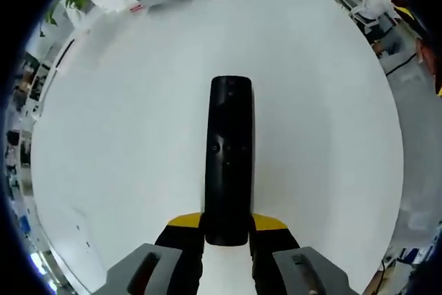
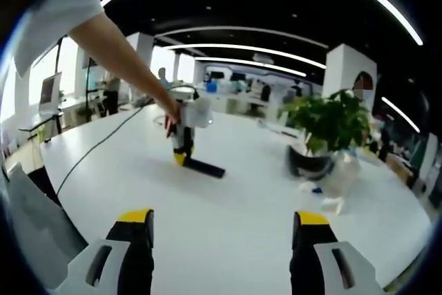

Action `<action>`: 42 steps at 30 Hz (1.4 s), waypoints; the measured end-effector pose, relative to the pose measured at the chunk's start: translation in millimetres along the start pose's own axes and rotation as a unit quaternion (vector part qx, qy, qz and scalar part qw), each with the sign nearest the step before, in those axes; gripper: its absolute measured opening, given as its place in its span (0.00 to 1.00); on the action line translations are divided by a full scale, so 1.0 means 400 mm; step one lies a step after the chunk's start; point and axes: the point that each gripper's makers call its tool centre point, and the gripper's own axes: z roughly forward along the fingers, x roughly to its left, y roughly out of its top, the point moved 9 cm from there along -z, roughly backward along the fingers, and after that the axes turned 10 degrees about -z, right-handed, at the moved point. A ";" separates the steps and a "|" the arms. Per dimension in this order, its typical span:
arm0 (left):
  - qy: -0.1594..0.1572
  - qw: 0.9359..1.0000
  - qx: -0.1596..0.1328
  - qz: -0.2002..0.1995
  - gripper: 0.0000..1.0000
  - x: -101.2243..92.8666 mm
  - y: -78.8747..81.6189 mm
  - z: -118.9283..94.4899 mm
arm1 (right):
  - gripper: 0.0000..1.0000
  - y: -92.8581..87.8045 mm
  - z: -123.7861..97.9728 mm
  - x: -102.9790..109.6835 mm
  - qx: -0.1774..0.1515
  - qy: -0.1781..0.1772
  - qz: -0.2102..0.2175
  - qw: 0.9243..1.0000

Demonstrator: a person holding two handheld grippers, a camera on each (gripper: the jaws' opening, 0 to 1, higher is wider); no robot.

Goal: Press the specified remote control buttons in sequence, fully releasing each button before pressing the next.

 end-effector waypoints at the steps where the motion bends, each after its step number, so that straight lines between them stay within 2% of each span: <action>1: 0.003 1.000 0.000 0.003 0.24 0.001 0.000 0.002 | 0.81 0.000 0.000 0.000 0.000 0.000 0.000 1.000; 4: 0.014 1.000 0.002 -0.003 0.25 -0.001 0.000 0.004 | 0.81 -0.001 -0.001 -0.002 -0.002 -0.003 0.001 1.000; 6: 0.036 0.999 0.008 -0.036 0.25 -0.011 0.000 -0.001 | 0.81 0.003 -0.004 -0.003 -0.009 -0.002 0.005 1.000; 11: 0.066 0.996 -0.018 -0.059 0.25 -0.022 -0.014 -0.004 | 0.82 0.006 -0.006 -0.006 -0.019 -0.004 0.010 1.000; 15: 0.099 0.991 -0.043 -0.085 0.27 -0.030 -0.027 -0.006 | 0.82 0.008 -0.007 -0.005 -0.020 -0.003 0.009 1.000; 18: 0.118 0.984 -0.058 -0.121 0.26 -0.050 -0.035 -0.007 | 0.82 0.009 -0.008 -0.003 -0.023 -0.002 0.007 1.000; 21: 0.149 0.978 -0.064 -0.131 0.26 -0.060 -0.036 -0.007 | 0.82 0.009 -0.010 -0.004 -0.024 -0.004 0.007 1.000; 22: 0.165 0.973 -0.066 -0.146 0.26 -0.067 -0.037 -0.008 | 0.82 0.010 -0.012 -0.005 -0.026 -0.005 0.009 1.000; 25: 0.191 0.965 -0.078 -0.162 0.29 -0.073 -0.042 -0.008 | 0.81 0.012 -0.016 -0.008 -0.031 -0.007 0.012 0.999; 27: 0.192 0.960 -0.085 -0.187 0.29 -0.074 -0.046 -0.007 | 0.82 0.012 -0.016 -0.008 -0.032 -0.006 0.014 0.999; 30: 0.196 0.957 -0.093 -0.194 0.30 -0.078 -0.053 -0.011 | 0.81 0.012 -0.019 -0.007 -0.033 -0.006 0.013 0.999; 31: 0.199 0.952 -0.098 -0.210 0.31 -0.079 -0.057 -0.011 | 0.81 0.012 -0.019 -0.006 -0.033 -0.006 0.012 0.999; 32: 0.185 0.950 -0.100 -0.229 0.33 -0.084 -0.059 -0.010 | 0.81 0.012 -0.021 -0.006 -0.033 -0.007 0.011 0.999; 33: 0.160 0.944 -0.112 -0.264 0.38 -0.091 -0.061 -0.012 | 0.81 0.013 -0.022 -0.007 -0.034 -0.008 0.010 0.999; 35: 0.133 0.935 -0.140 -0.298 0.53 -0.100 -0.067 -0.016 | 0.81 0.013 -0.024 -0.007 -0.036 -0.009 0.012 0.999; 36: 0.125 0.932 -0.154 -0.304 0.57 -0.106 -0.070 -0.019 | 0.81 0.013 -0.024 -0.007 -0.036 -0.009 0.013 0.999; 39: 0.148 0.927 -0.184 -0.293 0.62 -0.120 -0.088 -0.036 | 0.81 0.015 -0.025 -0.005 -0.037 -0.007 0.011 0.999; 42: 0.154 0.921 -0.213 -0.287 0.69 -0.142 -0.091 -0.055 | 0.82 0.015 -0.025 -0.002 -0.036 -0.004 0.009 0.999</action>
